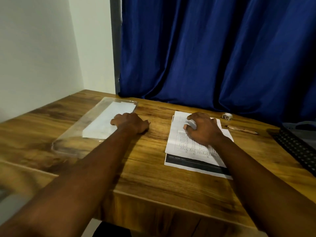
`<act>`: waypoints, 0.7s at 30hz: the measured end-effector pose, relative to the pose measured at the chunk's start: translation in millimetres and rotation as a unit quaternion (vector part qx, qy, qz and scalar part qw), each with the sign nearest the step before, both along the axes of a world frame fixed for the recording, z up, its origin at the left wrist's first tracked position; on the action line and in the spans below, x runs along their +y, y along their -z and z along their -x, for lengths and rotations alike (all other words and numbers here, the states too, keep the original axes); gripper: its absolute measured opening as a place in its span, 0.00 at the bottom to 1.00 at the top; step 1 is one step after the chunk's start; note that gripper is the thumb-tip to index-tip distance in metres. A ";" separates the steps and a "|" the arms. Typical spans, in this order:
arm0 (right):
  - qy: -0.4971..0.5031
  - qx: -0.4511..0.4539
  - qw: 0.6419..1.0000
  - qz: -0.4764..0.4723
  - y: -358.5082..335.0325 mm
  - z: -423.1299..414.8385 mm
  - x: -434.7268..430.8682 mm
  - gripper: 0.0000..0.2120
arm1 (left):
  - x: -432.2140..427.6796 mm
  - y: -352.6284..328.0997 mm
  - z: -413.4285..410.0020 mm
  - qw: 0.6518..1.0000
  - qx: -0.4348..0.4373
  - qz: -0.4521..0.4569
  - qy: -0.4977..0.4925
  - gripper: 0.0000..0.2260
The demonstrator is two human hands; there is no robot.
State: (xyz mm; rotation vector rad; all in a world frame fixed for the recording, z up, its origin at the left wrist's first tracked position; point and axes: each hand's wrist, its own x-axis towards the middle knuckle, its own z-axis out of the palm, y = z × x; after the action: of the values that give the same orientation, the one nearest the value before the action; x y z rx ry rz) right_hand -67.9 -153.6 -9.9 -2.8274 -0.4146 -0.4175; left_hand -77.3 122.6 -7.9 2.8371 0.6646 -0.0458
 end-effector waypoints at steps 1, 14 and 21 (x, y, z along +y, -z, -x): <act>-0.012 -0.001 1.000 -0.005 -2.2 -0.5 6.2 0.23 | -3.3 -0.2 -0.2 1.000 -0.014 0.004 0.011 0.40; -0.058 0.012 0.998 -0.021 -10.8 6.4 64.9 0.23 | -36.3 -27.9 -12.3 0.950 -0.107 0.213 0.200 0.20; -0.105 0.011 0.993 -0.054 -7.3 15.9 70.9 0.20 | 24.6 -43.6 -8.2 0.949 0.051 0.073 0.303 0.24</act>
State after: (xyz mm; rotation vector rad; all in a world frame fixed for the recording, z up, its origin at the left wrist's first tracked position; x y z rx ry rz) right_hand -83.8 -82.7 -2.6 -2.6476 -0.6560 -0.3525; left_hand -69.1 147.2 35.7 2.7891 -0.2097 -0.3297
